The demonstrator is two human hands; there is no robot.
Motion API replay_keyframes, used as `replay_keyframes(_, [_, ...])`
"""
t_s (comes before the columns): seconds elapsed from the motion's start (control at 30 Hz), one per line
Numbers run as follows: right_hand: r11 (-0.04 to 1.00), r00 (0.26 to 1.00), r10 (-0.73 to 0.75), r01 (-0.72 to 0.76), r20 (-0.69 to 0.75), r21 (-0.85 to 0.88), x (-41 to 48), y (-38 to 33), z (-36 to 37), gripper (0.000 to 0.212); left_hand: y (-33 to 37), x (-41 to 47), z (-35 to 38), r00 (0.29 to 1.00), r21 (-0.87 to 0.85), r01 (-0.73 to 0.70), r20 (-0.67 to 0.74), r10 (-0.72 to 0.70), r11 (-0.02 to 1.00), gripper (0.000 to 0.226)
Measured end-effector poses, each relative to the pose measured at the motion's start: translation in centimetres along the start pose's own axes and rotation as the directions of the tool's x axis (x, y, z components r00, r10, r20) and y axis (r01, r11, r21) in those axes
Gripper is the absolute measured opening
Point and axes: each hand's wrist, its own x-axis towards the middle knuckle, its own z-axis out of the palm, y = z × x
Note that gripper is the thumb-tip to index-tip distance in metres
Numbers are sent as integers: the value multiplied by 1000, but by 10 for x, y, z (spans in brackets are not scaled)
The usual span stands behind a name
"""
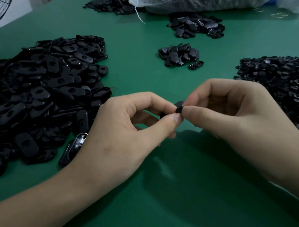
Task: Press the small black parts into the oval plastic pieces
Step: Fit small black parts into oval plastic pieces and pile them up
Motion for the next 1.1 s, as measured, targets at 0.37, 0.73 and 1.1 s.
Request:
replay_keyframes(0.37, [967, 984, 174, -161, -48, 200, 2, 4, -3, 10, 1, 4, -1, 998, -197, 46, 52, -37, 979, 25])
replay_keyframes(0.73, [901, 960, 278, -265, 11, 343, 2, 2, -3, 14, 6, 4, 4, 991, -378, 132, 46, -124, 916, 42])
replay_keyframes(1.1, [968, 988, 91, -58, -125, 244, -1, 6, 9, 8, 10, 5, 7, 987, -464, 151, 22, -159, 873, 44])
